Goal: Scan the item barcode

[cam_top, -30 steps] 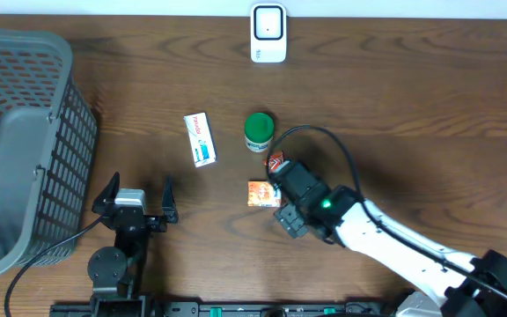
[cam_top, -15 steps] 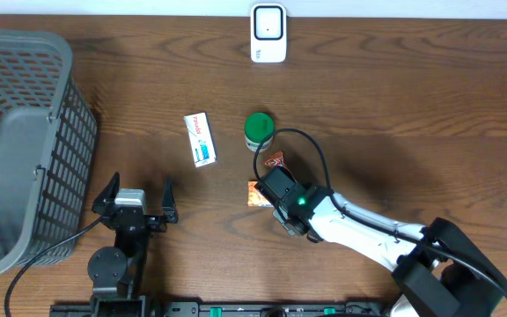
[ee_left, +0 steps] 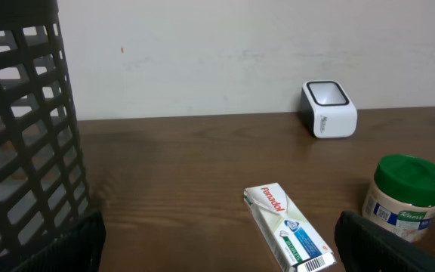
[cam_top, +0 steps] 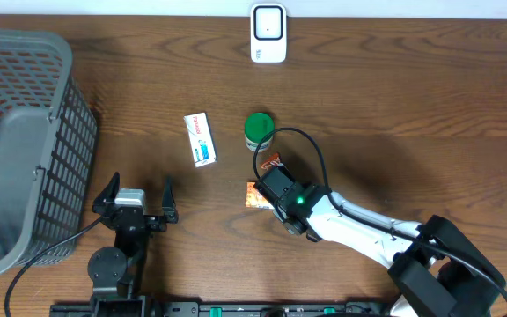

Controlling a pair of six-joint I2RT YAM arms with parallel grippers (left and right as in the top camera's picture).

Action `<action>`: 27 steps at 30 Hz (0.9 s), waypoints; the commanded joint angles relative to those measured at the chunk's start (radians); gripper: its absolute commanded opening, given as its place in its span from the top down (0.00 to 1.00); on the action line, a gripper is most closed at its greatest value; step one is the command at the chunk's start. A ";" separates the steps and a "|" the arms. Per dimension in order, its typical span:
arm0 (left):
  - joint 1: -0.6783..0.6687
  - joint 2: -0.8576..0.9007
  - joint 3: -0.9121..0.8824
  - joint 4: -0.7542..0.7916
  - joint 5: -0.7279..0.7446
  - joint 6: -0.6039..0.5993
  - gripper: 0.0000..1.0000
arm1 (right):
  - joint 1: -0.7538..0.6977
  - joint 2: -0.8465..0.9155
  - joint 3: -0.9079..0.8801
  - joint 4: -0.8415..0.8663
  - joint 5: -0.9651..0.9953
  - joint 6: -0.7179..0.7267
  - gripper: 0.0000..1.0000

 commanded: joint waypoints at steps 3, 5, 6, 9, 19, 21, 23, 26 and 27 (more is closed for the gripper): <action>-0.001 -0.006 -0.001 0.003 -0.009 -0.005 0.04 | -0.004 -0.003 -0.005 -0.043 -0.237 0.013 0.99; -0.001 -0.006 -0.001 0.003 -0.009 -0.005 0.04 | -0.023 -0.038 0.013 -0.066 -0.374 -0.015 0.99; -0.001 -0.006 -0.001 0.003 -0.009 -0.005 0.04 | -0.039 -0.055 0.020 -0.080 -0.460 -0.042 0.99; -0.001 -0.006 -0.001 0.003 -0.009 -0.005 0.04 | -0.115 -0.109 0.028 -0.128 -0.734 -0.097 0.99; -0.001 -0.006 -0.001 0.003 -0.009 -0.005 0.04 | -0.471 -0.110 0.027 -0.289 -1.250 -0.127 0.99; -0.001 -0.006 -0.001 0.003 -0.009 -0.005 0.04 | -0.513 -0.089 0.027 -0.304 -1.277 -0.122 0.98; -0.001 -0.006 -0.001 0.003 -0.009 -0.005 0.04 | -0.549 -0.058 0.027 -0.312 -1.277 -0.092 0.98; -0.001 -0.006 -0.001 0.003 -0.009 -0.005 0.04 | -0.591 -0.004 0.027 -0.312 -1.278 -0.048 0.98; -0.001 -0.006 -0.001 0.003 -0.009 -0.005 0.04 | -0.605 0.018 0.027 -0.310 -1.277 -0.037 0.98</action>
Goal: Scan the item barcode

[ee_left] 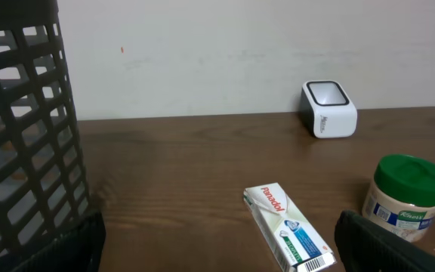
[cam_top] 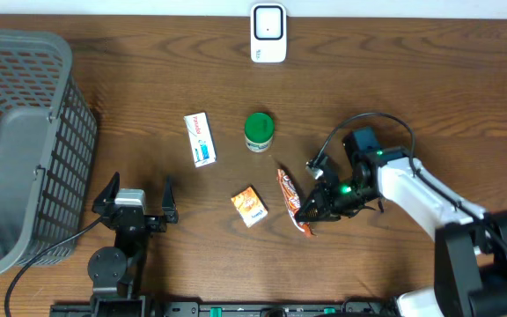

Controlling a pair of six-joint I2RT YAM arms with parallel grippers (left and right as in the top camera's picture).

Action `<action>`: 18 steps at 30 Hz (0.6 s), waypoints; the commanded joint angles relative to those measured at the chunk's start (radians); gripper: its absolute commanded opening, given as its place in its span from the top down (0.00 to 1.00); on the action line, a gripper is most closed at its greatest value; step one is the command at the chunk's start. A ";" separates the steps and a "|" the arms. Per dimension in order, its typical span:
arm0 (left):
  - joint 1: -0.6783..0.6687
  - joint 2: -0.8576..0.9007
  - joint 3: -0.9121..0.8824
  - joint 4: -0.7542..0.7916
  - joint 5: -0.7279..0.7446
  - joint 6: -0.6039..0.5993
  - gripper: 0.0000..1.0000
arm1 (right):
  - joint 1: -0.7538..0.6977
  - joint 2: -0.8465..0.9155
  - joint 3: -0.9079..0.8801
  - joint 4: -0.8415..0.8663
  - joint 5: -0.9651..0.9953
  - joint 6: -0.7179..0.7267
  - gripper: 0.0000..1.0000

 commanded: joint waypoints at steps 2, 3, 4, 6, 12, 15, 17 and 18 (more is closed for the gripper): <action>-0.001 -0.006 -0.001 0.003 -0.009 -0.005 0.04 | -0.066 0.099 0.011 0.005 -0.077 0.045 0.98; -0.001 -0.006 -0.001 0.003 -0.009 -0.005 0.04 | -0.080 0.120 0.011 0.007 -0.078 0.048 0.97; -0.001 -0.006 -0.001 0.003 -0.009 -0.005 0.04 | -0.094 0.141 0.011 0.008 -0.078 0.048 0.95; -0.001 -0.006 -0.001 0.003 -0.009 -0.005 0.04 | -0.124 0.180 0.011 0.011 -0.077 0.047 0.90; -0.001 -0.006 -0.001 0.003 -0.009 -0.005 0.04 | -0.220 0.209 0.011 0.004 -0.074 0.078 0.85; -0.001 -0.006 -0.001 0.003 -0.009 -0.005 0.04 | -0.274 0.208 0.011 0.003 -0.072 0.095 0.85; -0.001 -0.006 -0.001 0.003 -0.009 -0.005 0.04 | -0.297 0.207 0.011 0.002 -0.031 0.088 0.79; -0.001 -0.006 -0.001 0.003 -0.009 -0.005 0.04 | -0.299 0.204 0.011 -0.003 -0.002 0.071 0.69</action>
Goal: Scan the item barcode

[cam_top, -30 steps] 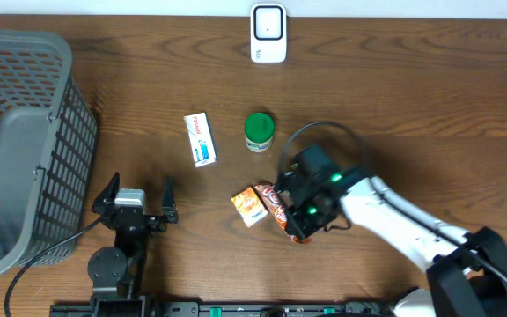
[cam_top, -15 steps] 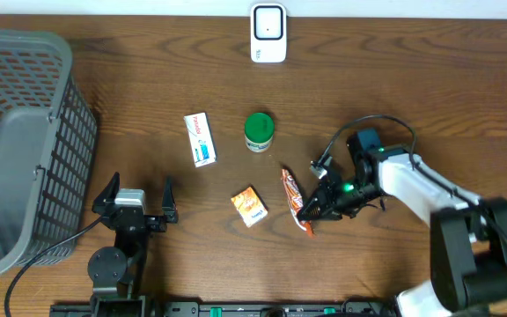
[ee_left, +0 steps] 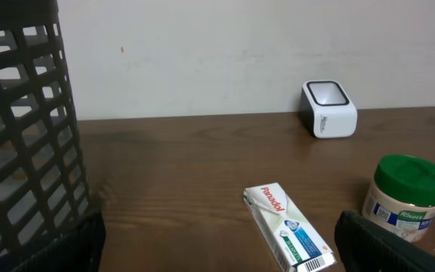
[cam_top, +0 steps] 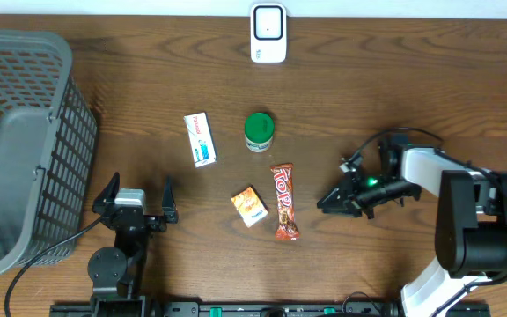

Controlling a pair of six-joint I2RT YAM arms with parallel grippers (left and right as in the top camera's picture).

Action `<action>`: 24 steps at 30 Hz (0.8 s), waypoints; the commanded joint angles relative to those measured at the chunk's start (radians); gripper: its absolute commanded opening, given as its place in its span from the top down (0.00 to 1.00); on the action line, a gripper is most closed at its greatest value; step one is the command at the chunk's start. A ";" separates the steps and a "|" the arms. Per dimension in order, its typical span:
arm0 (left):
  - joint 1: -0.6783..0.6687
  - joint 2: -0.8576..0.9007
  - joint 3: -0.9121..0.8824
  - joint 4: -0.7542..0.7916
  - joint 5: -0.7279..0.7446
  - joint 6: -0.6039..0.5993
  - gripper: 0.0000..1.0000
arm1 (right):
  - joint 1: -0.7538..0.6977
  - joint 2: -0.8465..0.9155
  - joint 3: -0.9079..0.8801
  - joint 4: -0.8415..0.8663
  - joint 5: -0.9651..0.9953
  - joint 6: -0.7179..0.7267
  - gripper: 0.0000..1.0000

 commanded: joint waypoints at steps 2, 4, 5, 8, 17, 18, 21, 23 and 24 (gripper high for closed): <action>-0.001 -0.006 -0.001 0.003 -0.009 -0.005 0.04 | -0.017 -0.014 0.011 -0.012 0.082 -0.037 0.43; -0.001 -0.006 -0.001 0.003 -0.009 -0.005 0.04 | 0.000 -0.032 0.011 -0.010 0.091 -0.055 0.32; -0.001 -0.006 -0.001 0.003 -0.009 -0.005 0.04 | 0.010 -0.045 0.011 -0.007 0.095 -0.058 0.28; -0.001 -0.006 -0.001 0.003 -0.009 -0.005 0.04 | 0.057 -0.103 0.011 0.000 0.169 -0.059 0.26; -0.001 -0.006 -0.001 0.003 -0.009 -0.005 0.04 | 0.319 -0.440 0.011 0.010 0.504 -0.047 0.23; -0.001 -0.006 -0.001 0.003 -0.009 -0.005 0.04 | 0.353 -0.487 0.010 0.002 0.560 -0.032 0.23; -0.001 -0.006 -0.001 0.003 -0.009 -0.005 0.04 | 0.454 -0.595 -0.005 -0.013 0.713 -0.016 0.27; -0.001 -0.006 -0.001 0.003 -0.009 -0.005 0.04 | 0.540 -0.660 -0.030 -0.007 0.852 0.009 0.26; -0.001 -0.006 -0.001 0.003 -0.009 -0.005 0.04 | 0.583 -0.685 -0.046 0.001 0.914 0.034 0.26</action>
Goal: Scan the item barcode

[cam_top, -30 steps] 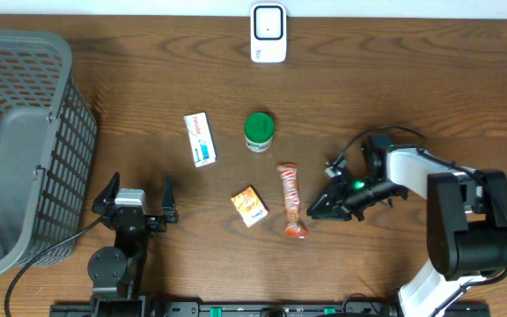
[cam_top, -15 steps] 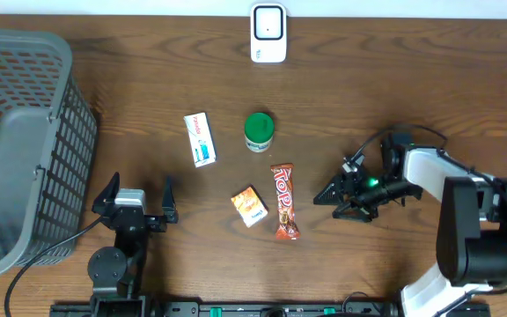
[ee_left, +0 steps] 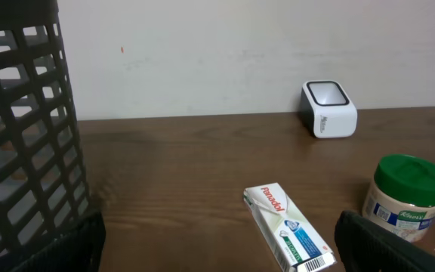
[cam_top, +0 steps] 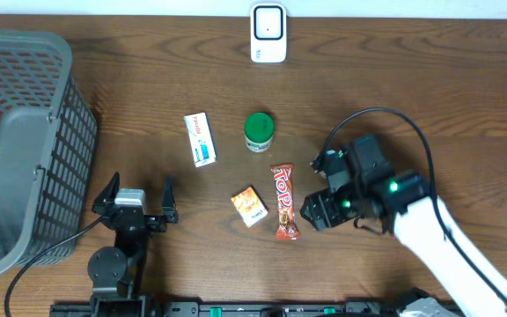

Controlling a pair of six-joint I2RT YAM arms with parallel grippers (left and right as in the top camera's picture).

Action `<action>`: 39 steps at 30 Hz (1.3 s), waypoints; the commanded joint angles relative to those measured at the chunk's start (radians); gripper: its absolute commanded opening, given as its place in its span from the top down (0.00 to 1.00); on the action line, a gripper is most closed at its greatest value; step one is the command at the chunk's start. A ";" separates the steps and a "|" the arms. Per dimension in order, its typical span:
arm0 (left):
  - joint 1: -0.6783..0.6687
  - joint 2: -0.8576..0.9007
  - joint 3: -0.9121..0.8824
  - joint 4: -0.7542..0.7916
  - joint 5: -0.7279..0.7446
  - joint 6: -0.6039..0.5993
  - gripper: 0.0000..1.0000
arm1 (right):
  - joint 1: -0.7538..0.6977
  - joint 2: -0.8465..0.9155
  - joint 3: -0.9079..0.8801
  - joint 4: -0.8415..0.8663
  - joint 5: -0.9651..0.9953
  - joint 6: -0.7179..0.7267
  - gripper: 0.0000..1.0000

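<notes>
The white barcode scanner (cam_top: 268, 33) stands at the far edge of the table and also shows in the left wrist view as the scanner (ee_left: 329, 110). A red-orange candy bar (cam_top: 284, 201) lies flat, label up, mid-table. My right gripper (cam_top: 313, 214) sits just right of the bar's lower half; whether its jaws are open or shut cannot be made out from overhead. My left gripper (cam_top: 140, 183) rests open near the front edge, its fingers (ee_left: 384, 242) holding nothing.
A grey basket (cam_top: 16, 141) fills the left side. A white Panadol box (cam_top: 201, 139), a green-lidded jar (cam_top: 259, 131) and a small orange box (cam_top: 250, 206) lie around the candy bar. A black cable loops above the right arm.
My right gripper was out to the right, well apart from the candy bar, and is now close against its right side. The bar, the other items and the left arm are unmoved.
First my right gripper was over the orange box and candy bar below the jar. Then the bar lay tilted further right at the gripper, the orange box shifted. Later the bar lay straight, label up, with the gripper apart; now the gripper is beside it.
</notes>
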 commanded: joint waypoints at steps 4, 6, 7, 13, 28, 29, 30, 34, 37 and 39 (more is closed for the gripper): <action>-0.001 -0.006 -0.001 0.003 -0.009 -0.005 0.04 | 0.257 -0.121 -0.101 0.041 0.420 0.105 0.22; -0.001 -0.006 -0.001 0.003 -0.009 -0.005 0.04 | 0.333 -0.120 -0.132 0.048 0.472 0.105 0.19; -0.001 -0.006 -0.001 0.003 -0.009 -0.005 0.04 | 0.367 -0.116 -0.147 0.058 0.492 0.105 0.11; -0.001 -0.006 -0.001 0.003 -0.009 -0.005 0.04 | 0.541 -0.094 -0.201 0.144 0.669 0.094 0.01; -0.001 -0.006 -0.001 0.003 -0.009 -0.005 0.04 | 0.696 0.184 -0.206 0.254 0.751 0.031 0.01; -0.001 -0.006 -0.001 0.003 -0.009 -0.005 0.04 | 0.702 0.212 -0.206 0.254 0.768 0.034 0.01; -0.001 -0.006 -0.001 0.003 -0.009 -0.005 0.04 | 0.707 0.236 -0.206 0.254 0.776 0.034 0.01; -0.001 -0.006 -0.001 0.003 -0.009 -0.005 0.04 | 0.725 0.313 -0.206 0.259 0.797 0.024 0.03; -0.001 -0.006 -0.001 0.003 -0.009 -0.005 0.04 | 0.748 0.344 -0.206 0.270 0.805 -0.005 0.03; -0.001 -0.006 -0.001 0.003 -0.009 -0.005 0.04 | 0.768 0.356 -0.206 0.276 0.805 -0.016 0.04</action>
